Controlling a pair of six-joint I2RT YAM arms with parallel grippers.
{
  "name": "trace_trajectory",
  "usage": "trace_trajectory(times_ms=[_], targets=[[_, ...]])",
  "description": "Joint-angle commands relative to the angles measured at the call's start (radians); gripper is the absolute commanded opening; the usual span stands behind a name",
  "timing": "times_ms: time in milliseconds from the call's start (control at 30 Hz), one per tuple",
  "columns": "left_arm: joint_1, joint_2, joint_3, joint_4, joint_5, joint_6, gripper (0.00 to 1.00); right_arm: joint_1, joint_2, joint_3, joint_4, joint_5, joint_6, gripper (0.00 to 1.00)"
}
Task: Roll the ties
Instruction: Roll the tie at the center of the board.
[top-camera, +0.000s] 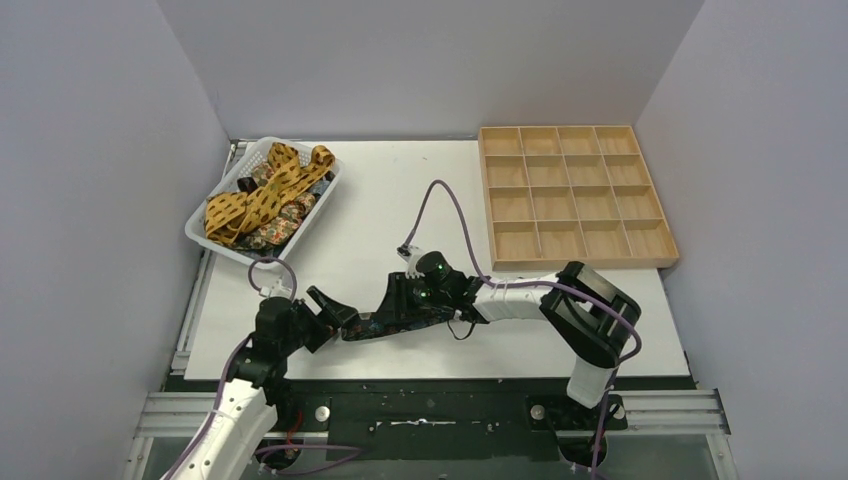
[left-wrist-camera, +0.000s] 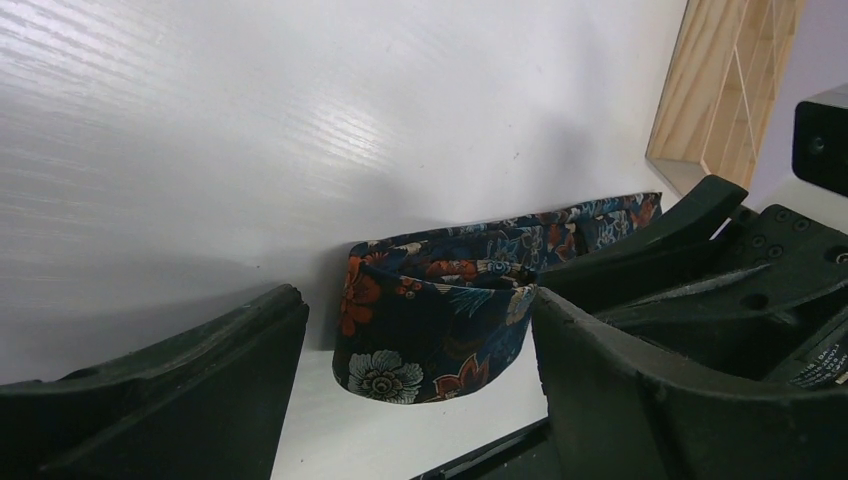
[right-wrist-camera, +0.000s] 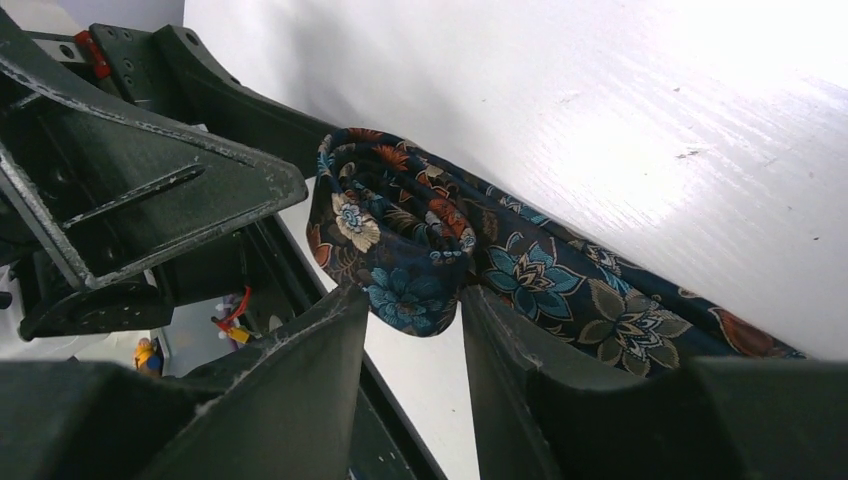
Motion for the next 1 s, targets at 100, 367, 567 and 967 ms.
trace_trajectory(times_ms=[100,367,567,967], targets=[[-0.029,0.011,0.008,-0.030,-0.059,-0.006,0.78,-0.010,0.039,0.064,0.018,-0.038,0.011,0.38],[-0.043,-0.006,0.005,-0.022,-0.057,0.000,0.77,-0.015,0.059,0.059,0.004,-0.044,0.017,0.31],[-0.055,-0.059,-0.002,-0.025,-0.055,-0.005,0.77,-0.022,0.083,0.068,-0.029,-0.041,0.010,0.27],[-0.109,-0.100,-0.051,-0.013,-0.029,-0.008,0.77,-0.030,0.116,0.079,-0.066,-0.043,-0.003,0.29]])
